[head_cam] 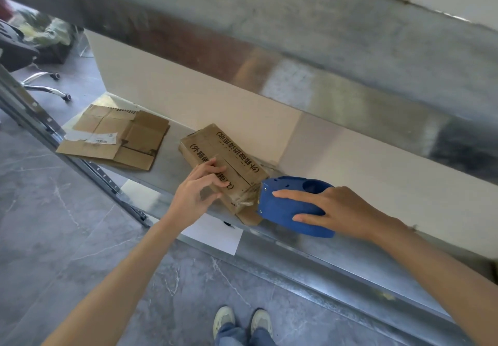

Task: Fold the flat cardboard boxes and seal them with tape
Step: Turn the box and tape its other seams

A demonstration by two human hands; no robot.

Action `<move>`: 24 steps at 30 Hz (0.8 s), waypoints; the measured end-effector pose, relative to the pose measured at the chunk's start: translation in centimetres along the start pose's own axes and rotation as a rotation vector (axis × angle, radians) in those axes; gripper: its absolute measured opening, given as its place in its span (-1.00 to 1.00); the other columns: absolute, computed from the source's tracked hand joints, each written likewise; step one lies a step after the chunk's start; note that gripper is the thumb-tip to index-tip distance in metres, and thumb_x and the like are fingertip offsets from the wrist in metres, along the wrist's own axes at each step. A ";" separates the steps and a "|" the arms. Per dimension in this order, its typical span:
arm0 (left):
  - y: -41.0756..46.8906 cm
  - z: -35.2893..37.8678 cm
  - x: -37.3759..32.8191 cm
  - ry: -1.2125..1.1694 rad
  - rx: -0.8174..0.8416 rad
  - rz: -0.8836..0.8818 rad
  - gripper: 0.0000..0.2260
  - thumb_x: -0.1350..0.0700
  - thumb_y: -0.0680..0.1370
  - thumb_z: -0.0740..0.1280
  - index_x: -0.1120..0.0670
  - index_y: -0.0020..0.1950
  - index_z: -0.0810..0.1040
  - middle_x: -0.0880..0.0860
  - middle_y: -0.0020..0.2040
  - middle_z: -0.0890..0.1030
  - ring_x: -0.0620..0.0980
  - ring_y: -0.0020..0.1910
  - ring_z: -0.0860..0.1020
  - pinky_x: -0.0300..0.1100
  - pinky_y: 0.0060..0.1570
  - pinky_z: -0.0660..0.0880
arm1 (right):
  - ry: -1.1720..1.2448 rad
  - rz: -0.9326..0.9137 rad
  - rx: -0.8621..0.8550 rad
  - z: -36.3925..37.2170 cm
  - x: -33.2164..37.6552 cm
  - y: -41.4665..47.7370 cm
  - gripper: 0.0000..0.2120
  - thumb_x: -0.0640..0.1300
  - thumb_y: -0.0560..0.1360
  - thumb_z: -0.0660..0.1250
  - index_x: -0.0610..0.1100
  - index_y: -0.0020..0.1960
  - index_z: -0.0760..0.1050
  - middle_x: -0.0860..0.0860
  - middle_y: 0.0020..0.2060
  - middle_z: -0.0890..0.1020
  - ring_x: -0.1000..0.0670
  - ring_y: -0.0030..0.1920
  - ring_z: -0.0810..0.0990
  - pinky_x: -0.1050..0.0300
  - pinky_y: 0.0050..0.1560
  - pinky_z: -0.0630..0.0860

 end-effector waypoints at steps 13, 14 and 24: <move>0.2 -0.1 0.0 -0.148 -0.003 -0.080 -0.89 0.07 0.43 0.48 0.06 -0.08 0.67 -0.06 0.23 0.57 -0.15 0.45 0.33 -0.13 0.46 0.22 | -0.017 0.019 0.019 -0.3 0.0 0.3 -0.52 0.35 0.55 0.04 0.67 0.34 -0.13 -0.02 -0.42 0.47 0.07 -0.44 0.36 0.33 -0.28 0.33; 0.2 -0.1 0.1 -0.144 -0.001 -0.076 -0.88 0.05 0.44 0.47 0.05 -0.08 0.67 -0.06 0.24 0.57 -0.13 0.45 0.33 -0.13 0.45 0.22 | -0.020 0.022 0.018 -0.3 0.1 0.3 -0.52 0.35 0.55 0.04 0.67 0.34 -0.12 -0.01 -0.41 0.48 0.08 -0.45 0.35 0.33 -0.30 0.33; 0.1 0.1 0.4 -0.106 -0.015 -0.046 -0.73 -0.09 0.31 0.56 -0.05 -0.07 0.65 -0.16 0.25 0.55 -0.15 0.45 0.33 -0.33 0.42 0.19 | -0.022 0.043 0.034 0.0 0.1 0.3 -0.51 0.33 0.57 0.07 0.67 0.34 -0.14 0.01 -0.37 0.50 0.09 -0.46 0.35 0.32 -0.31 0.33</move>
Point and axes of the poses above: each hand's wrist, its own y-axis towards the middle knuckle, its own z-axis out of the palm, x = y × z, the point moved 6 cm from there along y, towards the middle knuckle
